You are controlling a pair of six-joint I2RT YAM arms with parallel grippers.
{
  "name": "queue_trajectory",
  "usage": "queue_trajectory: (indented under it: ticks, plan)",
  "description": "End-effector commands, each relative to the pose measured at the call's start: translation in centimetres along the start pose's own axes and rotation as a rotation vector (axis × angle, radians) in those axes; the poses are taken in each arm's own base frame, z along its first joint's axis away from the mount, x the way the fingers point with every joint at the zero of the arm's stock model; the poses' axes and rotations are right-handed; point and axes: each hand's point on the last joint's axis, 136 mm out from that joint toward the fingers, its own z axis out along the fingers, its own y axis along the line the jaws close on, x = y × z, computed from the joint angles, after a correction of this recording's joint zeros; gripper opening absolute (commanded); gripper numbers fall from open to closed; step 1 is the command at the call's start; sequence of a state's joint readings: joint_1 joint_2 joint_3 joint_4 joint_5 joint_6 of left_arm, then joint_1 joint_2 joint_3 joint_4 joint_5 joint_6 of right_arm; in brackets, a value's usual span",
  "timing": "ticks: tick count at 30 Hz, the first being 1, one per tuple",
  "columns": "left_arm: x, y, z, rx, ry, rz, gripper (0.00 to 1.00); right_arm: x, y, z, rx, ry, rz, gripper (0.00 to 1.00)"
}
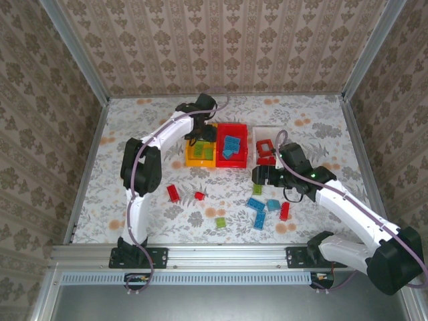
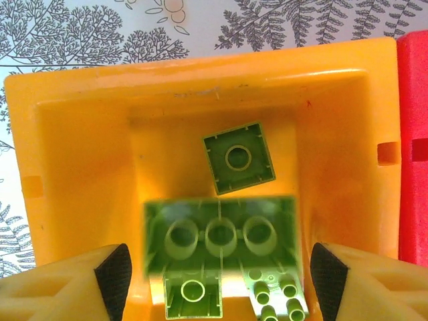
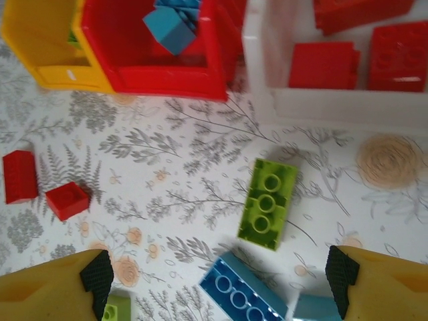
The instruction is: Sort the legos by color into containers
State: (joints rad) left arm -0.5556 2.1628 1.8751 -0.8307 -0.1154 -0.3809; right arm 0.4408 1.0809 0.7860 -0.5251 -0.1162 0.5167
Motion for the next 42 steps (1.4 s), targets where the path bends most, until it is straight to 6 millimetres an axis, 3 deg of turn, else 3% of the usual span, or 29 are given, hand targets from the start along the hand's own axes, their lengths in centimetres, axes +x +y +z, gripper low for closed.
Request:
queue_trajectory:
  ticks: [1,6,12,16,22,25,30,36,42]
  plan:
    - [0.1,-0.4,-1.3,0.022,-0.008,-0.002,0.77,1.8,-2.8,-0.9,0.106,0.05,0.086,0.85]
    - [0.0,-0.7,-2.6,0.035,-0.035,-0.013,0.76,2.8,-4.4,-1.8,0.148,0.08,0.151,0.82]
    - [0.7,-1.2,-6.5,0.061,-0.106,-0.01,0.7,5.2,-7.8,-3.5,0.334,0.134,0.276,0.77]
    - [3.8,-3.1,-9.7,0.139,-0.143,0.063,0.69,7.9,-10.4,-3.7,0.441,0.209,0.397,0.73]
    - [10.6,-10.1,-13.7,0.448,-0.149,0.293,0.69,10.3,-10.9,-1.5,0.408,0.284,0.509,0.63]
    - [13.1,-11.9,-14.5,0.524,-0.133,0.329,0.69,10.6,-11.0,-0.1,0.392,0.286,0.534,0.62]
    - [14.8,-13.7,-14.7,0.572,-0.117,0.359,0.68,10.0,-10.9,1.3,0.372,0.277,0.543,0.61]
    - [15.3,-14.3,-14.6,0.583,-0.11,0.374,0.68,10.1,-10.9,1.0,0.366,0.263,0.54,0.63]
    - [15.3,-14.7,-14.7,0.601,-0.111,0.378,0.67,11.1,-11.0,2.5,0.353,0.29,0.56,0.57]
